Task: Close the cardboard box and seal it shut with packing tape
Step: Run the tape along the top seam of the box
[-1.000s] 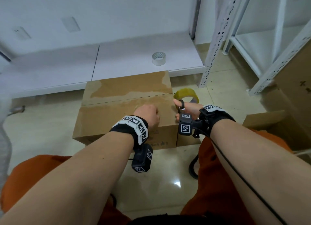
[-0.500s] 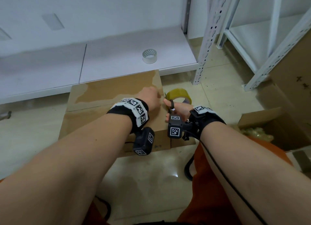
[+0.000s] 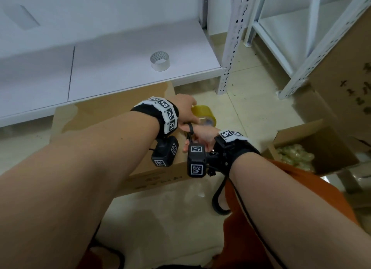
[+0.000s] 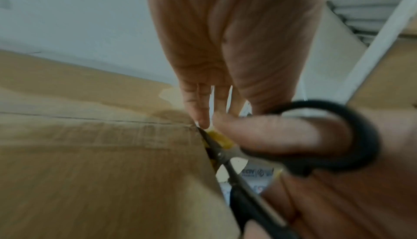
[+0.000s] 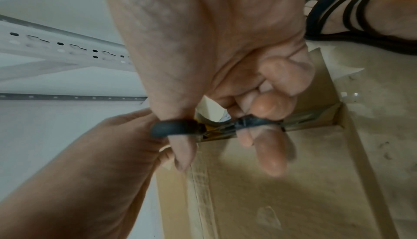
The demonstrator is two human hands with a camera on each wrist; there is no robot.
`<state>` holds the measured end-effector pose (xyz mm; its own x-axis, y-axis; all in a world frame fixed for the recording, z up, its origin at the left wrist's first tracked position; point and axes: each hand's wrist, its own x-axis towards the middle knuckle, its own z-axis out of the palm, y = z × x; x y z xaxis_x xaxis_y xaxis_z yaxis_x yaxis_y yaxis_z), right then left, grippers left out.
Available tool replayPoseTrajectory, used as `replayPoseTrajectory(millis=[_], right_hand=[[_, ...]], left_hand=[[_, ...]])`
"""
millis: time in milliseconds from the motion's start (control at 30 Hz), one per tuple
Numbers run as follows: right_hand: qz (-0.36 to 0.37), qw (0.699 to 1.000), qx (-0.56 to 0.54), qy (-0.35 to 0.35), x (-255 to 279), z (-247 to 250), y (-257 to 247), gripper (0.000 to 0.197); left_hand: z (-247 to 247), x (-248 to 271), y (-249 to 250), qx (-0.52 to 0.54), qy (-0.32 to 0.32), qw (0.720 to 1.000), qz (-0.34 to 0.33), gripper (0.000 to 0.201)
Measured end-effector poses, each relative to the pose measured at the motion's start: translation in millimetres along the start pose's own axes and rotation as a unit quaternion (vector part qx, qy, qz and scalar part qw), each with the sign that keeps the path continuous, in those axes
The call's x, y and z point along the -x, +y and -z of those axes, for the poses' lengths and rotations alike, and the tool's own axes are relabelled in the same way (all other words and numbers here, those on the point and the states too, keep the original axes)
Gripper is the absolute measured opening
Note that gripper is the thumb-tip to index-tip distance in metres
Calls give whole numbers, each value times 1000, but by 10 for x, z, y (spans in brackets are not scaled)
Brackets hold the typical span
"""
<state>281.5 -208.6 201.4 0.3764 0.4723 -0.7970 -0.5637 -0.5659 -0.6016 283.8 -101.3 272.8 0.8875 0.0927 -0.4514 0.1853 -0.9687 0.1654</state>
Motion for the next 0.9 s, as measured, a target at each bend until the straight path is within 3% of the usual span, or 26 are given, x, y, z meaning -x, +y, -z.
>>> replayPoseTrajectory(millis=[133,367,433,533,633,800,900], right_hand=[[-5,1000,22,7,20,-10,-30,46],[10,999,-15,34,4,-47,-43,58],[16,999,-20,36,2,-63,-19,65],[9,998,-43,35,53,-53,31,42],[6,999,-34,33,103,-50,57,39],[12,999,-12,49,107,-79,19,41],[28,998,-21,49,112,-94,-9,43]], left_hand=[[-19,-84,18,-33,45,998,1,54],[-60,-40,-212,121,78,989,19,64],[-116,-25,-291,185,89,978,43,62],[-204,-21,-361,275,93,954,68,55],[-268,-13,-390,346,95,930,77,54],[-324,-10,-414,420,103,898,76,54],[-315,23,-403,430,108,895,59,50]])
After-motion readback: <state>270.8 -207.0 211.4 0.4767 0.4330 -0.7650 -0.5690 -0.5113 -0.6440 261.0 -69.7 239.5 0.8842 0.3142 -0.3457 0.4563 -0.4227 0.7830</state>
